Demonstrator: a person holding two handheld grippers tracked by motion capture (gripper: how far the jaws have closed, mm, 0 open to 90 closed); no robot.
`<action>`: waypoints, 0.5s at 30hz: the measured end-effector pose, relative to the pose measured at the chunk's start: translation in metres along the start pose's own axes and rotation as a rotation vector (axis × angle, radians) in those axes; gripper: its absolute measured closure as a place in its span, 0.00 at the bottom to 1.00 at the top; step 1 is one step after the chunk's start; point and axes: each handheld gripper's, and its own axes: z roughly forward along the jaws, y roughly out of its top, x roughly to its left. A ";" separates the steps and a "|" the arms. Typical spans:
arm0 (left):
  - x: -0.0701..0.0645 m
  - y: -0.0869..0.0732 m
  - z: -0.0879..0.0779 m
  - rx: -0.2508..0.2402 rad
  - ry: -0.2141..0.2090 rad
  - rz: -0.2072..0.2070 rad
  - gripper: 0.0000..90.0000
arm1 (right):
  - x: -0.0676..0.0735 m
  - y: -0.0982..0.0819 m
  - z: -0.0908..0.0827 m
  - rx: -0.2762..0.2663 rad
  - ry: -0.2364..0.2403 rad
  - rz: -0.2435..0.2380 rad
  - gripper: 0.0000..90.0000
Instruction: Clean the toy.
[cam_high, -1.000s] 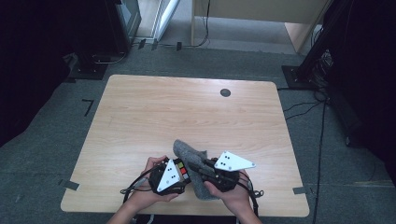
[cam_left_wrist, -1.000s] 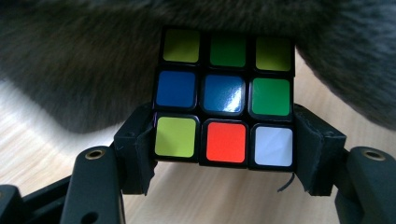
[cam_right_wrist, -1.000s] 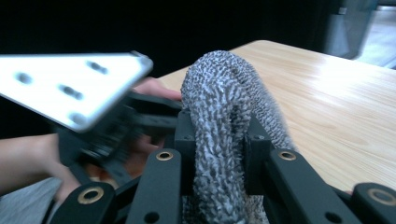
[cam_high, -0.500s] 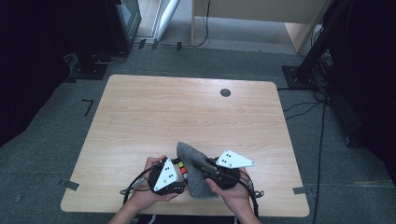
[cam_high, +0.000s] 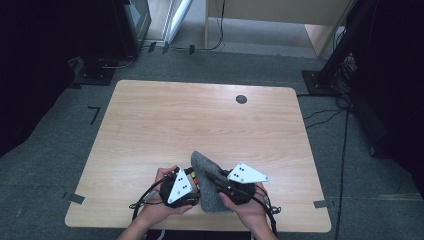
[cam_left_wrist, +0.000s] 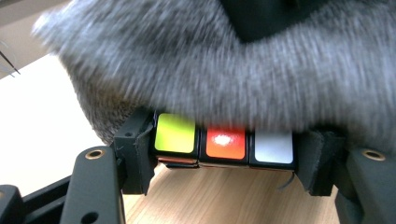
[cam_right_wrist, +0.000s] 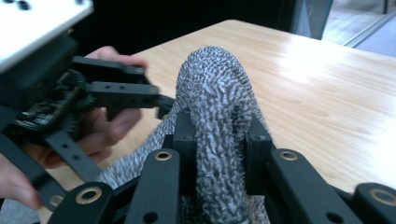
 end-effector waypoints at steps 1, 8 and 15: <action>0.001 0.000 -0.001 -0.006 -0.005 -0.003 0.38 | 0.003 0.000 0.000 -0.003 -0.010 -0.025 0.81; 0.005 0.001 -0.006 -0.019 0.005 -0.013 0.38 | 0.000 0.004 -0.002 -0.012 -0.030 -0.011 0.81; 0.005 0.001 -0.007 -0.006 0.027 0.001 0.38 | 0.004 0.005 -0.001 -0.002 -0.061 -0.048 0.81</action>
